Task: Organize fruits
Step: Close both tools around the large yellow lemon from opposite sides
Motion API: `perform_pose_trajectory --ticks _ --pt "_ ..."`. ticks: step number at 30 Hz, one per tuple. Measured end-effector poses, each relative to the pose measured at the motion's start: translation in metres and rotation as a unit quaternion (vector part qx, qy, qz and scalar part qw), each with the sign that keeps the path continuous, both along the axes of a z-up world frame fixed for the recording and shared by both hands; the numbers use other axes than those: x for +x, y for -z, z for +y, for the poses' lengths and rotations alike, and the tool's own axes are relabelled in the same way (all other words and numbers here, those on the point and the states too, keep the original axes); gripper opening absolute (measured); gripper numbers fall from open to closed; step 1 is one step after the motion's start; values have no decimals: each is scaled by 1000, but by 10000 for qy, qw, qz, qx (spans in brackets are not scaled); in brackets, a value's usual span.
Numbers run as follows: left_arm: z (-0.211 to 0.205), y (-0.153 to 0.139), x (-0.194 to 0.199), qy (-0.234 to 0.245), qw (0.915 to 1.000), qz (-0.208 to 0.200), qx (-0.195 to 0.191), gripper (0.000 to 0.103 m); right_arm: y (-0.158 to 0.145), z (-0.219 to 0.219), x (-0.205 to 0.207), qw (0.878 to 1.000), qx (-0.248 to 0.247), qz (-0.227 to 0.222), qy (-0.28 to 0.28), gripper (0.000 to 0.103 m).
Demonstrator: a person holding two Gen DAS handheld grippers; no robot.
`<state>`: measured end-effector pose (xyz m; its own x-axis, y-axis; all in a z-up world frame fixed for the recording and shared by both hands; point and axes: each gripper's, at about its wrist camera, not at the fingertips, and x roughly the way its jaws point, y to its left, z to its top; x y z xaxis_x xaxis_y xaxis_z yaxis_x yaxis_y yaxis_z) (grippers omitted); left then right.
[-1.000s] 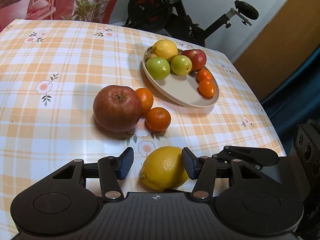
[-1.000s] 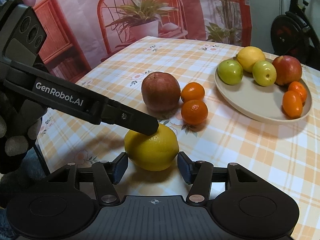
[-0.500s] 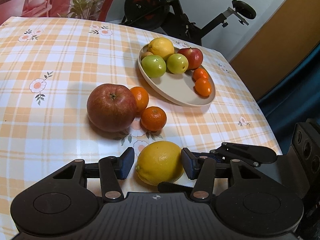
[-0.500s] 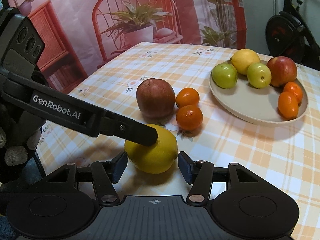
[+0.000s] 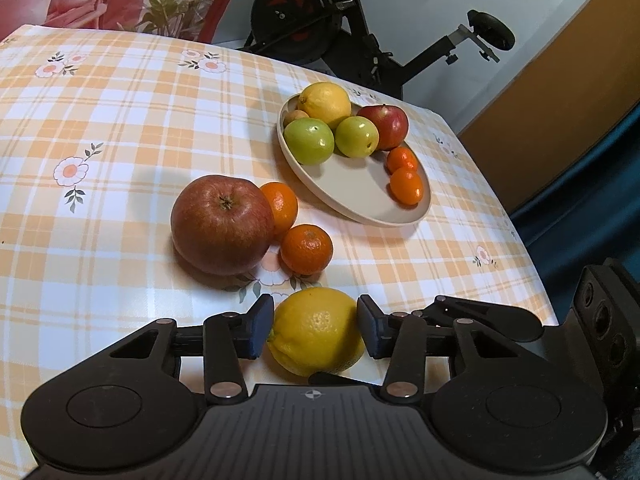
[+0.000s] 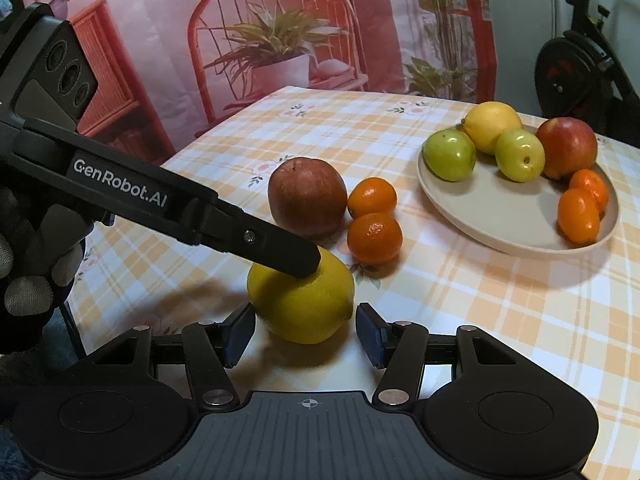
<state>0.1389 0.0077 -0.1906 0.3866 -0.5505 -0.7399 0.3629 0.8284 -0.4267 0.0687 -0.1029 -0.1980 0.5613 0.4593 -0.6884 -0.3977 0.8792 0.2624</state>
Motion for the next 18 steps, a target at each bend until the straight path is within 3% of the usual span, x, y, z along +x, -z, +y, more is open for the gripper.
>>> perform_pose_trajectory --ticks 18 --pt "4 1 -4 -201 9997 -22 -104 48 3 -4 1 9997 239 -56 70 50"
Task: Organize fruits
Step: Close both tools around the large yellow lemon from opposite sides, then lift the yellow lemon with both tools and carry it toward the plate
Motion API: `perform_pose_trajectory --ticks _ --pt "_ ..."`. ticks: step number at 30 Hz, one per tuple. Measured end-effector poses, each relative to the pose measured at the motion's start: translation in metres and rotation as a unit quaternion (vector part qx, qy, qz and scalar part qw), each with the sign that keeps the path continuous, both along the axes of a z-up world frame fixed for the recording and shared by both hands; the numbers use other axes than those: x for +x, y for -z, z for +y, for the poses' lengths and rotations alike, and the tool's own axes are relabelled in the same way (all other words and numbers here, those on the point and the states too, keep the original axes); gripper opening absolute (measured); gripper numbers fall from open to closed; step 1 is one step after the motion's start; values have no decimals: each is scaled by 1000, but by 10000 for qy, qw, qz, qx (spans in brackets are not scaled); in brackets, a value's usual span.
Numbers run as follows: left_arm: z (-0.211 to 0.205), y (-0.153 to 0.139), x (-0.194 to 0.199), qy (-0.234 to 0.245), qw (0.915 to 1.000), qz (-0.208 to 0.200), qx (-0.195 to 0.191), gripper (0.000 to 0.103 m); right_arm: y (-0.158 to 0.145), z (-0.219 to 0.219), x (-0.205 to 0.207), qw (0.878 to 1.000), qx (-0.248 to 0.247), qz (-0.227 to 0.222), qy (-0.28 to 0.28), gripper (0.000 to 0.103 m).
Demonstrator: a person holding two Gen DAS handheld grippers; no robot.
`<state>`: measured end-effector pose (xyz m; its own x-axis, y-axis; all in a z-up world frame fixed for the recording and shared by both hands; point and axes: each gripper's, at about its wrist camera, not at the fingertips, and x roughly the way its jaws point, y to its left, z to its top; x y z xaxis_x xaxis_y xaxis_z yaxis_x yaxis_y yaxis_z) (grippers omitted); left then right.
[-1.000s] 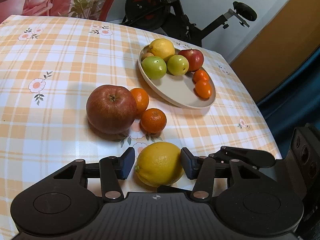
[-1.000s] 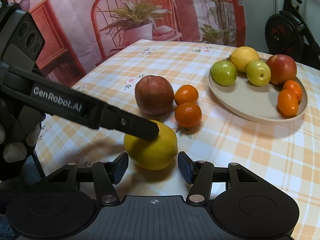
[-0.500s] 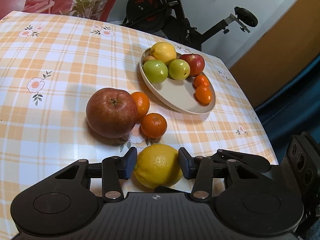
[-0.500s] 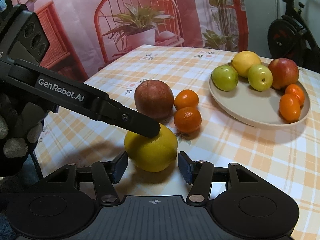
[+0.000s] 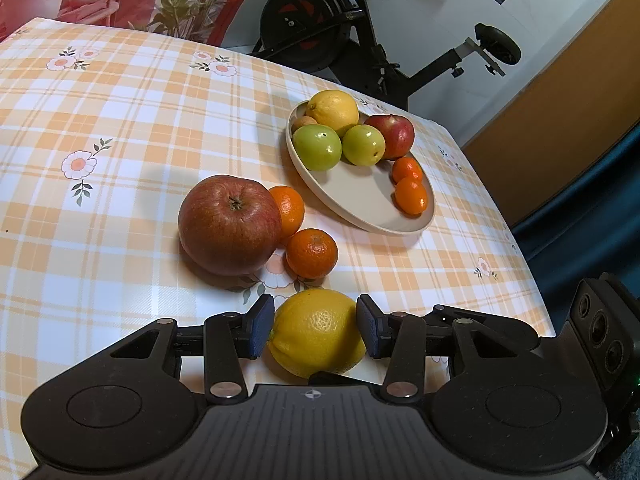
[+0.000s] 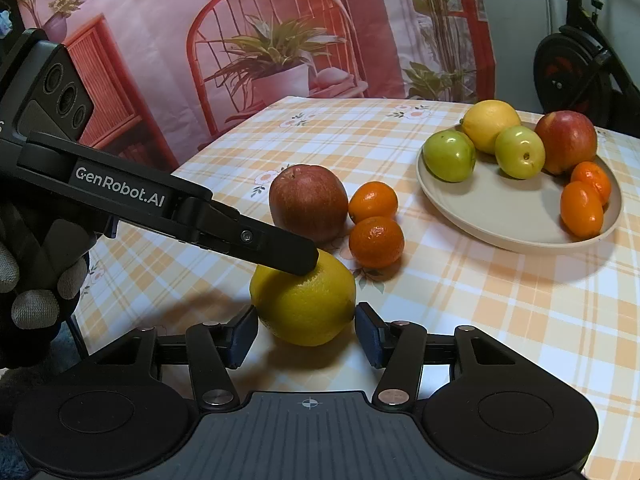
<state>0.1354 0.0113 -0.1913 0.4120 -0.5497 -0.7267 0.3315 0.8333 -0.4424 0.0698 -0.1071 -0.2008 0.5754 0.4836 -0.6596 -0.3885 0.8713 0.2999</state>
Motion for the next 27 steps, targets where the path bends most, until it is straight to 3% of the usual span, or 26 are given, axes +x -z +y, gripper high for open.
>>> perform_pose_trajectory --ticks 15,27 --pt "-1 -2 -1 -12 10000 -24 16 48 0 -4 -1 10000 70 -22 42 49" --pt "-26 -33 3 65 9990 -447 2 48 -25 -27 -5 9981 195 -473 341 49"
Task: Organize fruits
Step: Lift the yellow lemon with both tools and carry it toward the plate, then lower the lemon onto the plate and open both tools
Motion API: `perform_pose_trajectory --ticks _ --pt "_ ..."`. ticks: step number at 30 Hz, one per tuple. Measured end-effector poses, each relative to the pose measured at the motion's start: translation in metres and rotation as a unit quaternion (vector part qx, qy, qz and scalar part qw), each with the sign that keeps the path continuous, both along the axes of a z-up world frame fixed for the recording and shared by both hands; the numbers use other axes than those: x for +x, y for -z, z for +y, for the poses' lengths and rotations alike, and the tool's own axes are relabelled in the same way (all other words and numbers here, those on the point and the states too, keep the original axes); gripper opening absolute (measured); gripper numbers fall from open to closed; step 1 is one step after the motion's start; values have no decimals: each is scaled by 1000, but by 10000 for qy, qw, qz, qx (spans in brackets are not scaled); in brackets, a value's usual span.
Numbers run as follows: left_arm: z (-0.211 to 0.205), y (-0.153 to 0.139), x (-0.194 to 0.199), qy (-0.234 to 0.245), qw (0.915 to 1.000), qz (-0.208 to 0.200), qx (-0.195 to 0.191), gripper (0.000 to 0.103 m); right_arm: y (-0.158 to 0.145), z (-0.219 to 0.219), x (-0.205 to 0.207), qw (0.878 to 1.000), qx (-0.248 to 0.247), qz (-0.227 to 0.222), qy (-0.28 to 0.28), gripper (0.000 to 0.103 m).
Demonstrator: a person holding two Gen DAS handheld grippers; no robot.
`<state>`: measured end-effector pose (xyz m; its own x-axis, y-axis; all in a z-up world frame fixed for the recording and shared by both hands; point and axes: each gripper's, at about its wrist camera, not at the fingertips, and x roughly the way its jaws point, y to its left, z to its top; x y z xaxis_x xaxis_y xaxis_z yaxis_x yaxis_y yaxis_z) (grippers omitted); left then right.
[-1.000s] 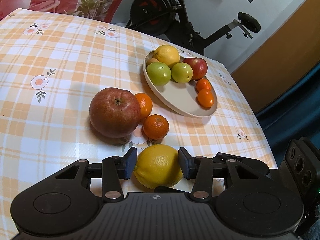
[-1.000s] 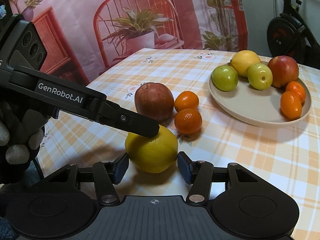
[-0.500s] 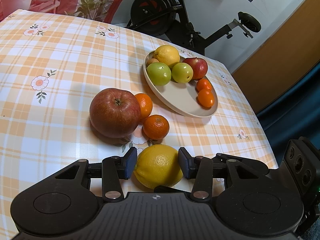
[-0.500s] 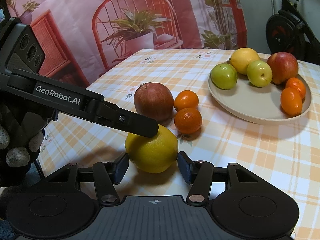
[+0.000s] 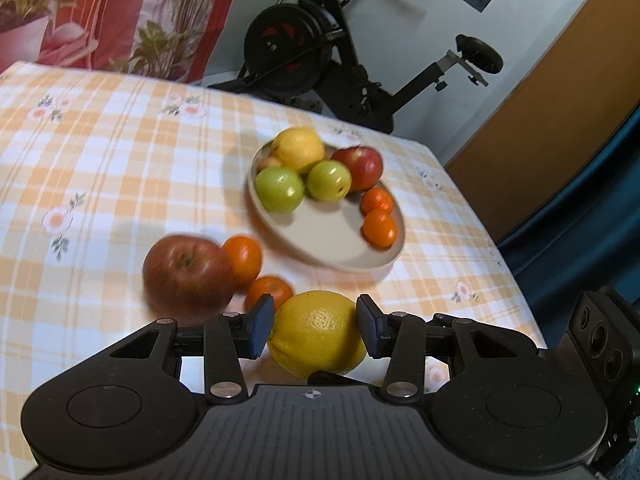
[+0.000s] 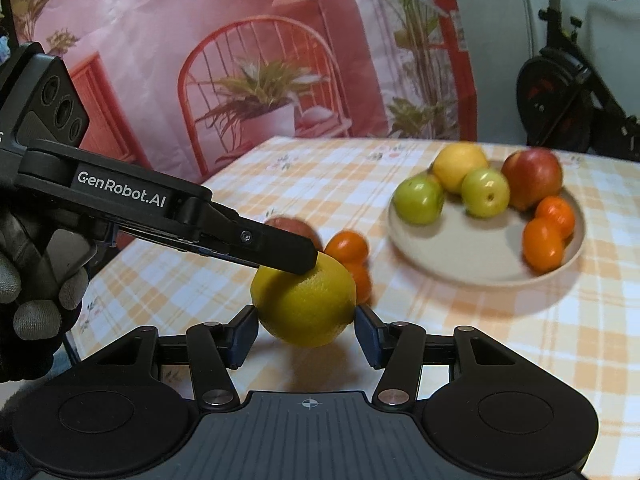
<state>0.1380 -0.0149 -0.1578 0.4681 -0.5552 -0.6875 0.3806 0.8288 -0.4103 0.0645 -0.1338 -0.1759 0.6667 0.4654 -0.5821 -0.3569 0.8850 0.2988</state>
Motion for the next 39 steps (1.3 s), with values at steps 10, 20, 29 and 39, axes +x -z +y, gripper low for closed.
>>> perform_pose_trajectory --ticks 10,20,29,39 --pt "-27 -36 15 126 9990 -431 -35 47 -36 -26 14 9988 -53 -439 187 49" --pt "-54 -39 48 294 9985 -450 48 44 -44 -49 44 9980 -236 -497 308 49" --pt "-71 -13 81 394 9990 -124 162 44 -14 -66 75 9989 -191 -108 413 49" --pt "-80 10 105 417 9988 132 200 44 10 -71 98 9985 -288 181 437 49"
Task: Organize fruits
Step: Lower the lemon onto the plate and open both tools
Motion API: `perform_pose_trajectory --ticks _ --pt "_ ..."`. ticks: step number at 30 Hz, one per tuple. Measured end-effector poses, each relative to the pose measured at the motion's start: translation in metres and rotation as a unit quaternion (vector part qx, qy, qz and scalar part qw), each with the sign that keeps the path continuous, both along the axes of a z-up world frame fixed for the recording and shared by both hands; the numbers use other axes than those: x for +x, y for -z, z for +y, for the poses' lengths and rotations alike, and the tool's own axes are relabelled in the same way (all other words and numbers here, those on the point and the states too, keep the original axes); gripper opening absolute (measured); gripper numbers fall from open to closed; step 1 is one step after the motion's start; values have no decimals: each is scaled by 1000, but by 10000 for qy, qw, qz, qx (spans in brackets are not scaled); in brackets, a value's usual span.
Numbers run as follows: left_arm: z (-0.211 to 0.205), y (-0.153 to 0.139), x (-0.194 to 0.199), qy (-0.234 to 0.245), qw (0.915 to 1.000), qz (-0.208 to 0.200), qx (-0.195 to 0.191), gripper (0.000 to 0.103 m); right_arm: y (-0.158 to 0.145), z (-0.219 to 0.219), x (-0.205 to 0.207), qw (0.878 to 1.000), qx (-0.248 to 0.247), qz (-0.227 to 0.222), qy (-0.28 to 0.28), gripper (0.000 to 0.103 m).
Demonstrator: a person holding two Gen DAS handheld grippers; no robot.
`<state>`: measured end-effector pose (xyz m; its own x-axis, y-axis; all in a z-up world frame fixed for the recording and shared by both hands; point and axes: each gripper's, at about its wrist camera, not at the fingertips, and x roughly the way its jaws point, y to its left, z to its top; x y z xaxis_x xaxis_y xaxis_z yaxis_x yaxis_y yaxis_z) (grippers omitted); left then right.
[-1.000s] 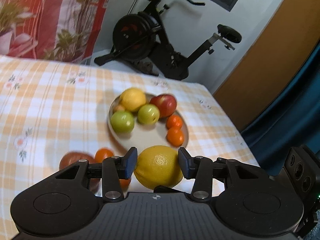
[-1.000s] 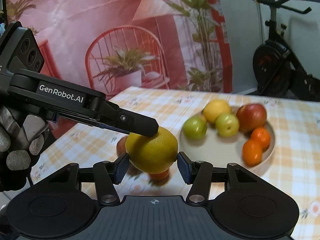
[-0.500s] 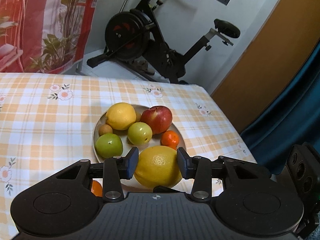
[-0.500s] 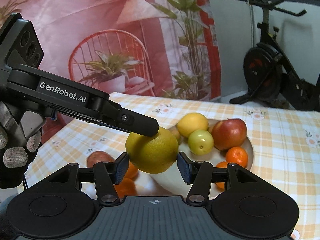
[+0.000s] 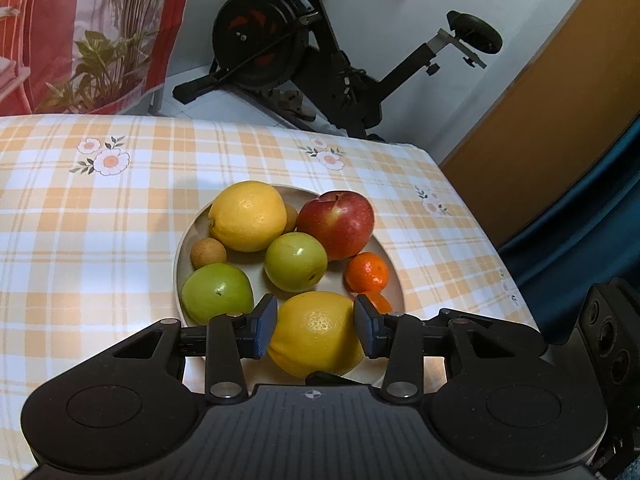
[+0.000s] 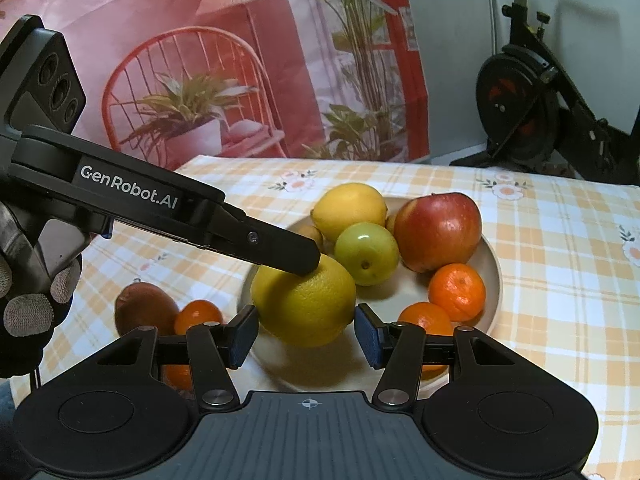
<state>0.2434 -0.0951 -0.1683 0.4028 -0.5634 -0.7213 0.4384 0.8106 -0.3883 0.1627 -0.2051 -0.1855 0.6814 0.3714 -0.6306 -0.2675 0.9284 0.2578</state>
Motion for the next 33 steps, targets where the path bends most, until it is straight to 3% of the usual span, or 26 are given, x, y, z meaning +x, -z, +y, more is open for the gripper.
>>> perform_pose_trajectory --ticks 14,33 --pt "-4 14 12 -33 9999 114 64 44 13 -1 13 9998 -69 153 65 49" --pt "-2 9 10 -153 9996 56 224 44 10 5 16 9997 -146 135 130 50"
